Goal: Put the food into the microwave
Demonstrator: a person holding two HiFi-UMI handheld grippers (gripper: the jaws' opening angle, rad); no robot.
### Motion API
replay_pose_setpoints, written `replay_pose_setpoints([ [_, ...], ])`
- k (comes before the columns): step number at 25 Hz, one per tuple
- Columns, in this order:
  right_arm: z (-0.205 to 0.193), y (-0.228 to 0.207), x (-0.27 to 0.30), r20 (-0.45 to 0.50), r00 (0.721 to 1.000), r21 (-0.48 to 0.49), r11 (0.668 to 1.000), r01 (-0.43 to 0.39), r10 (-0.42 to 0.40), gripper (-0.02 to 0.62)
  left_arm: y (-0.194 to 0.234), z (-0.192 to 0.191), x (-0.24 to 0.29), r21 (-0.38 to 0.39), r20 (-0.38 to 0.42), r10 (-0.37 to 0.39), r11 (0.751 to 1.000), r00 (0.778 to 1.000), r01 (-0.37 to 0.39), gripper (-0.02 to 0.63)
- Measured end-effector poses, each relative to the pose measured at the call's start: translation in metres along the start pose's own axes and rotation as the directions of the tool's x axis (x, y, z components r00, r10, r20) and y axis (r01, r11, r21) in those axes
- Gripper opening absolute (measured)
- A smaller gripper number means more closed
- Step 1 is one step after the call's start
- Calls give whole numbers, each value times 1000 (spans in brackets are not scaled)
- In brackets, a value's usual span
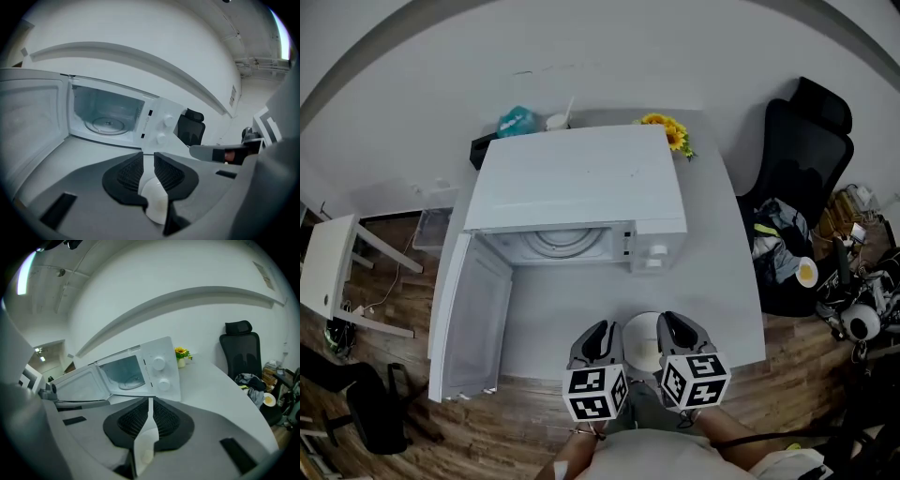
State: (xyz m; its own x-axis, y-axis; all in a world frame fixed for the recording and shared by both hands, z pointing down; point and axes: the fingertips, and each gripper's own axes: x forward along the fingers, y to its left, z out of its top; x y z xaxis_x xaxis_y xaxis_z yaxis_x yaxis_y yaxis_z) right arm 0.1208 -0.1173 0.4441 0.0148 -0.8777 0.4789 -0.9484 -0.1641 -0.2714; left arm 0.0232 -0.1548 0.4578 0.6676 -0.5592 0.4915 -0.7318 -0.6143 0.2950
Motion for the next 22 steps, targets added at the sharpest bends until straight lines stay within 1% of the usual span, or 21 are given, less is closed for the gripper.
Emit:
replay_pose_setpoints([
  [5,-26,-40,-10,-40,995,57,994,92,-89,20,-5,-27,14,4,-67,-17,1000,998,18,63],
  [9,-47,-61,-14,-70,989,74,988,137,-132,20,-1,-48,23,-1,-112,-15,1000,994,15,63],
  [16,-84,-78,-14,-125,980,109,979,171,-157,20,0,-81,30,13,-183,-14,1000,983,17,63],
  [22,-107,-87,-5,-154,975,114,977,180,-161,20,9,-106,41,-2,-218,-1,1000,976,0,63],
])
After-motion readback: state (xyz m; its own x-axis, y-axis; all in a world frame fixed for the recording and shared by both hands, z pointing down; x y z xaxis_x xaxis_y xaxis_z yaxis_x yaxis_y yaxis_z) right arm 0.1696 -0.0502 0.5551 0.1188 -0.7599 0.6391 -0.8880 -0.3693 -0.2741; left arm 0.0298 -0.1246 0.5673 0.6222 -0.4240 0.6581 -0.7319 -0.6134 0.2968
